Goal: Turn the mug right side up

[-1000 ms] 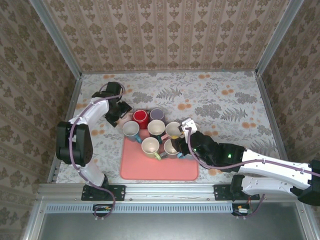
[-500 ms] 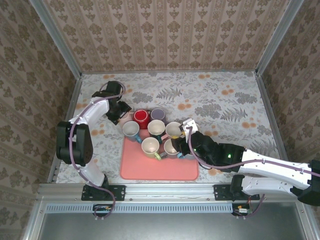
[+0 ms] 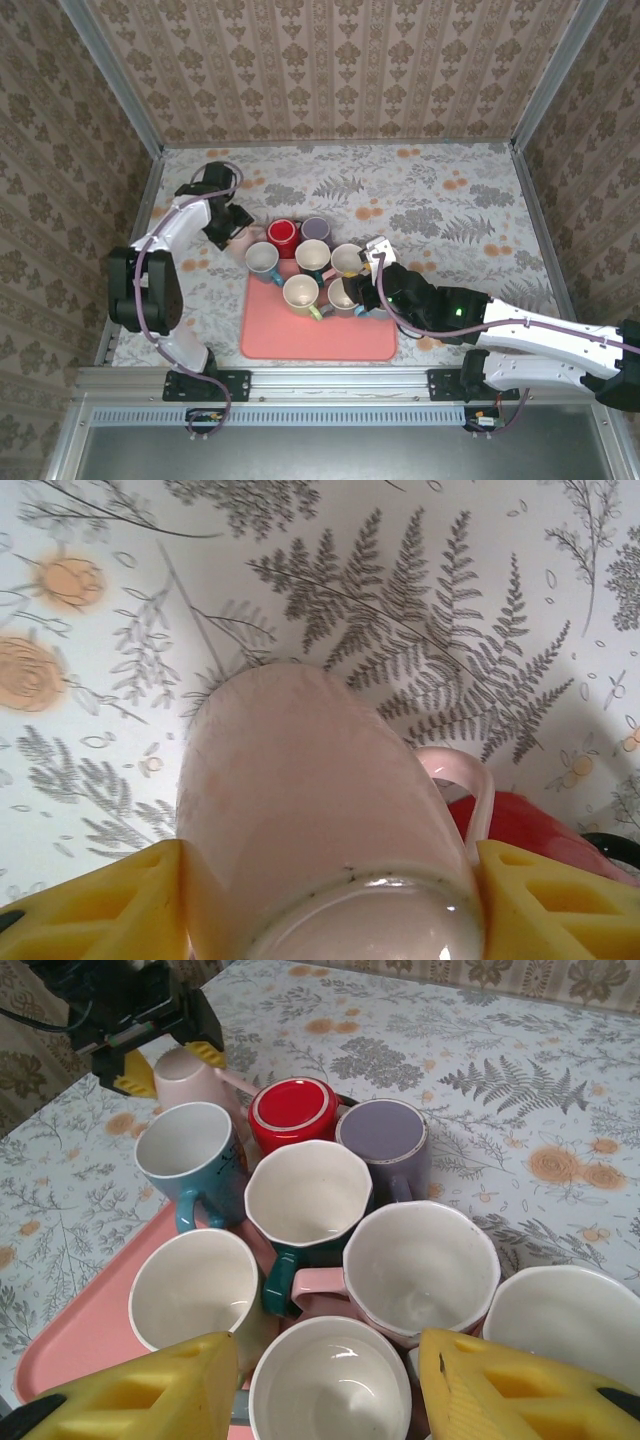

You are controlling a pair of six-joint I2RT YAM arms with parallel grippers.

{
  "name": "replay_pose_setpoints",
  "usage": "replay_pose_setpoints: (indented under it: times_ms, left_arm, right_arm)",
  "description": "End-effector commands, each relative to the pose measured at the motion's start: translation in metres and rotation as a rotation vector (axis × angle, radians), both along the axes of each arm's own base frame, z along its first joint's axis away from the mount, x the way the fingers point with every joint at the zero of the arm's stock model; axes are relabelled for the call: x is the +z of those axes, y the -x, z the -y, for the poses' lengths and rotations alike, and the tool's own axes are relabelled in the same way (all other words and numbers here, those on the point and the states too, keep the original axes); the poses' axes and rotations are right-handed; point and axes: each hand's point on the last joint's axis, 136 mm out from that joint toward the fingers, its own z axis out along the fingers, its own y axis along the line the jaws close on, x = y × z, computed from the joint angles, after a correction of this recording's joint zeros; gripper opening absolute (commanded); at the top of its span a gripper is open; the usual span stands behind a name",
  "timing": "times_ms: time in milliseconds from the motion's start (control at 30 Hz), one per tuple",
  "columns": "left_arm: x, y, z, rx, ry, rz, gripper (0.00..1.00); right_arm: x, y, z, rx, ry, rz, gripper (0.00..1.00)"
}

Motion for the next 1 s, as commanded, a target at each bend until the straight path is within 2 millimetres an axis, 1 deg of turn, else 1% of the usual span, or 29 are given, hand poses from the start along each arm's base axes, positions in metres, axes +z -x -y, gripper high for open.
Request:
replay_pose_setpoints:
  times_ms: [0, 133, 233, 400, 567, 700, 833, 933, 967]
  left_arm:
    - [0.024, 0.004, -0.010, -0.020, -0.039, 0.063, 0.34]
    - [0.034, 0.004, -0.010, -0.040, -0.044, 0.118, 0.33]
    - [0.048, 0.002, -0.011, -0.066, -0.056, 0.201, 0.33]
    - [0.086, -0.005, -0.003, -0.178, -0.060, 0.451, 0.34]
    - [0.125, -0.002, 0.019, -0.314, 0.007, 0.691, 0.35]
    - [0.150, 0.004, 0.029, -0.384, 0.034, 0.844, 0.34]
    - [0.178, 0.014, 0.047, -0.472, 0.098, 1.020, 0.31]
    - [0.196, 0.022, 0.056, -0.523, 0.125, 1.135, 0.28]
    - [0.205, 0.026, 0.060, -0.539, 0.139, 1.186, 0.28]
  right_arm:
    - [-0.004, -0.001, 0.001, -0.009, 0.006, -0.017, 0.52]
    - [0.002, -0.001, 0.000, -0.006, -0.013, -0.013, 0.53]
    - [0.007, -0.001, -0.002, 0.002, -0.017, -0.010, 0.53]
    - [0.013, -0.003, -0.001, 0.000, -0.003, 0.006, 0.53]
    - [0.027, -0.008, 0.000, -0.009, -0.013, 0.028, 0.53]
    - [0.034, -0.011, 0.000, -0.015, -0.032, 0.029, 0.53]
    - [0.046, -0.019, -0.004, -0.008, -0.115, -0.016, 0.53]
    - [0.057, -0.026, -0.013, 0.018, -0.228, -0.101, 0.54]
    - [0.062, -0.028, -0.018, 0.029, -0.273, -0.136, 0.54]
